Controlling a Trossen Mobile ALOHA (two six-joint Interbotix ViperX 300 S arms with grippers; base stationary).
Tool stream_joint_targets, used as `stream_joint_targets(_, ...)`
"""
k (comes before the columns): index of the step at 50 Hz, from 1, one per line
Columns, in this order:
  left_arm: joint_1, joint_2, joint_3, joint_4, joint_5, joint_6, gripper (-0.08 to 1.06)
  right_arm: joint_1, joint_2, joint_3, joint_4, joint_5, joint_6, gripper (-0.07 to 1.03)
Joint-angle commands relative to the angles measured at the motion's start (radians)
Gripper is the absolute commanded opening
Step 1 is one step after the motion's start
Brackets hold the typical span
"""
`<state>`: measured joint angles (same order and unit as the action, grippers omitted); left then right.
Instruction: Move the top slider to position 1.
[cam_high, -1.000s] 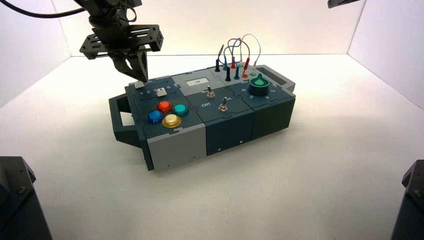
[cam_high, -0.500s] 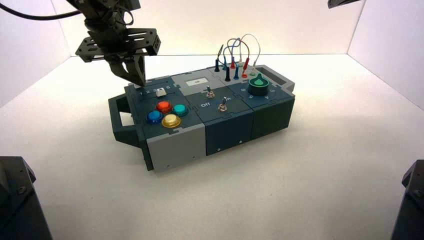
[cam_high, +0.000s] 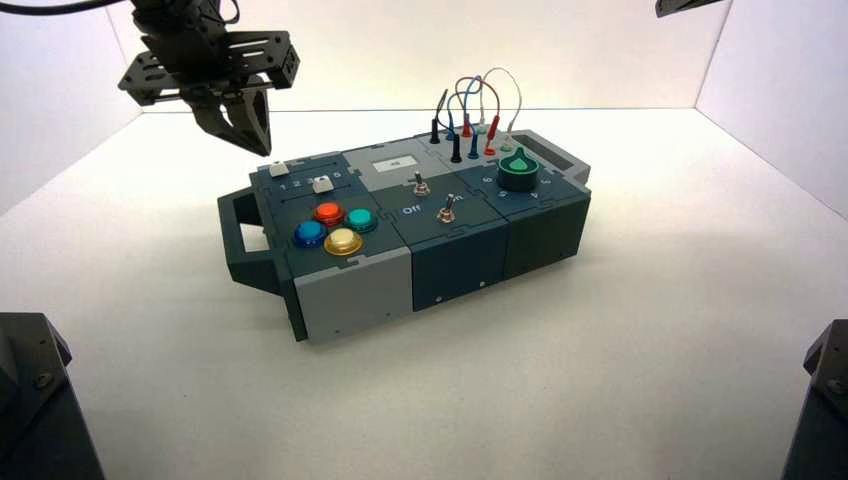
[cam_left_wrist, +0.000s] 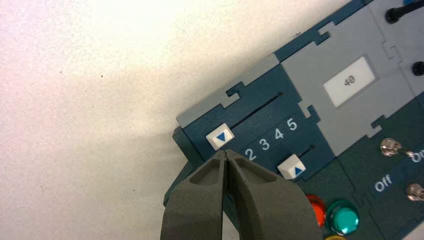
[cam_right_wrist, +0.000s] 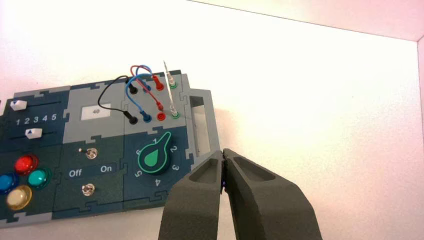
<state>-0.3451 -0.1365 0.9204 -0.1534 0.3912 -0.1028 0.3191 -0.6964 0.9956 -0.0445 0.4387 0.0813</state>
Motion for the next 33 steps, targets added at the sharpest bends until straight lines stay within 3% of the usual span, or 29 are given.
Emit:
stream_joint_targets(1,0.006,-0.026,-0.009,0.002,0.014,0.002,-0.03,-0.002,-0.002,-0.02,0.005,-0.005,0.002,-0.02)
stream_joint_targets(18,0.006,-0.083,0.038,0.003,0.025,0.002,-0.03,-0.003,0.008,-0.023,0.012,-0.002,0.002,-0.02)
stream_joint_targets(33,0.006,-0.092,0.032,0.003,0.025,0.002,-0.03,-0.003,0.02,-0.023,0.014,0.0,0.0,-0.02)
